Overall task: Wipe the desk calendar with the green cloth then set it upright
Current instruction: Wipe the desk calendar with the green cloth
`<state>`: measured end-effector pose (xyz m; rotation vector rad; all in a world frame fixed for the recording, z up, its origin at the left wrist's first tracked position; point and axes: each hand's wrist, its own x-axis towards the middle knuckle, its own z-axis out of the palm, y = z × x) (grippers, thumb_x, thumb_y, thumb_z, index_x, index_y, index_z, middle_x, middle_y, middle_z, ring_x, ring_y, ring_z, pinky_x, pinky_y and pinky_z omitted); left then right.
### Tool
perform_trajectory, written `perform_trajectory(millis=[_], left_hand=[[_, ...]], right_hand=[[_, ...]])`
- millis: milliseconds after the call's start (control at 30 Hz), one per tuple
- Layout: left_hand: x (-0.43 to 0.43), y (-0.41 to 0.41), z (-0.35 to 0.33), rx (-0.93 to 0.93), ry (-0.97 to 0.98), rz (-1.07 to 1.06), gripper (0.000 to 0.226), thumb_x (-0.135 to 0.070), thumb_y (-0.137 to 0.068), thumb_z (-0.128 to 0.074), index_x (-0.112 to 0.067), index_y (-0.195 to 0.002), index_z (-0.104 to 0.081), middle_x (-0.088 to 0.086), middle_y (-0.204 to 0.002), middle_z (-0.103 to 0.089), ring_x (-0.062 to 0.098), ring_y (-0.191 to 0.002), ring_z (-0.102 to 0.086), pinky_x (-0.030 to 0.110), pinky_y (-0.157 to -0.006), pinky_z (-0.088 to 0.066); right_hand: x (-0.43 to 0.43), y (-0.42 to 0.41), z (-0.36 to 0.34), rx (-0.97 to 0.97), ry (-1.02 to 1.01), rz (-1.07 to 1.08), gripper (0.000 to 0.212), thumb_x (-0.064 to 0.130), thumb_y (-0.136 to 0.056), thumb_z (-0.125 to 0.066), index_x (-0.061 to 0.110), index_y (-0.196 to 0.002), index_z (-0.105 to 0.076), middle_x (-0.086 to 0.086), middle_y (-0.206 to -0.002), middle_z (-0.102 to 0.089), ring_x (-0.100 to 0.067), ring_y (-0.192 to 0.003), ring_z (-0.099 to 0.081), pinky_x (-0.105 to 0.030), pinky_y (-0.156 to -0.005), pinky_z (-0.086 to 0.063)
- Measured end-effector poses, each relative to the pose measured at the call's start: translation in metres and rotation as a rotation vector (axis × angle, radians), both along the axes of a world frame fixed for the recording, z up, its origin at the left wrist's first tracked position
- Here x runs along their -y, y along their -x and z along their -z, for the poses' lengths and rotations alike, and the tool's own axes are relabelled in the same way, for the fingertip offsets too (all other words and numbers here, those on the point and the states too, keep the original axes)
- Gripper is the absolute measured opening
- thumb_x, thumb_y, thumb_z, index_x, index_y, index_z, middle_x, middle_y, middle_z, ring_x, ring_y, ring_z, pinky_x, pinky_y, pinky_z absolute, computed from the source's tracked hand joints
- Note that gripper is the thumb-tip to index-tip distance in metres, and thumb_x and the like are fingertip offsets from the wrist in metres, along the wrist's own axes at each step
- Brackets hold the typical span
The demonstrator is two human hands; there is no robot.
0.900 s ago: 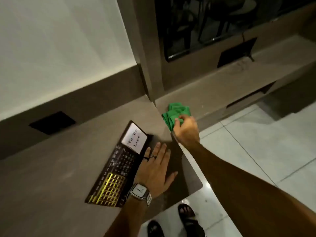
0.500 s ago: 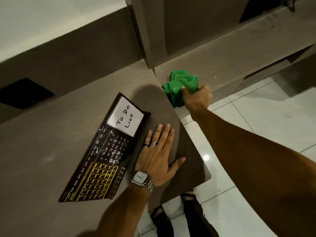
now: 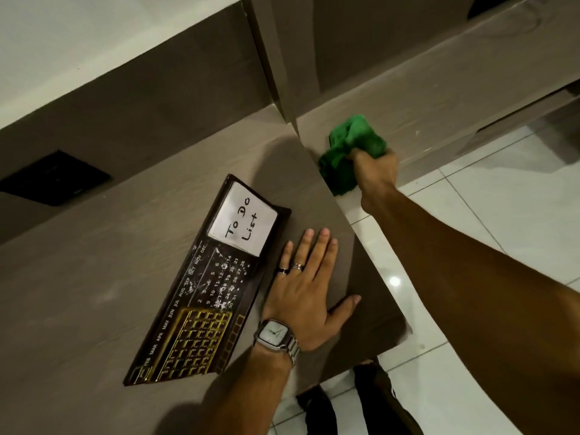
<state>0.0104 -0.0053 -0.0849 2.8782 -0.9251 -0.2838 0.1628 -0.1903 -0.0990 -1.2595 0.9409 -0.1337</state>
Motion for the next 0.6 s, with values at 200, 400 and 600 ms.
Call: perform_trajectory(millis=[200,400,600], left_hand=[[0.000,-0.002,-0.004,-0.063,-0.058,0.017,0.089,-0.071,-0.091,-0.025,-0.013,-0.157,-0.010,0.007,-0.165,-0.002,0.025,-0.151,0.005,0.049,-0.120,-0.001],[-0.014,0.001,-0.068,-0.064,-0.043,-0.021,0.070,-0.052,-0.098,-0.023,-0.011,-0.155,-0.020,0.008,-0.164,-0.013,0.021,-0.150,-0.007,0.042,-0.121,-0.012],[-0.104,0.016,-0.153,0.120,0.171,-0.185,0.079,-0.031,-0.080,-0.064,-0.008,-0.150,-0.034,0.015,-0.155,-0.035,0.029,-0.142,-0.029,0.051,-0.112,-0.033]], right_hand=[[0.006,0.041,-0.047,0.224,0.106,-0.168,0.052,-0.004,-0.081,-0.056,0.037,-0.114,-0.055,0.008,-0.105,-0.065,-0.007,-0.094,-0.065,-0.025,-0.070,-0.057],[-0.020,0.122,-0.081,0.403,0.218,-0.426,0.062,-0.016,-0.086,-0.049,0.017,-0.137,-0.054,-0.001,-0.127,-0.064,-0.012,-0.117,-0.061,-0.037,-0.097,-0.052],[-0.090,0.200,-0.080,0.516,0.537,-0.535,0.089,-0.026,-0.071,-0.057,0.028,-0.141,-0.045,-0.005,-0.149,-0.045,-0.018,-0.138,-0.039,-0.053,-0.106,-0.043]])
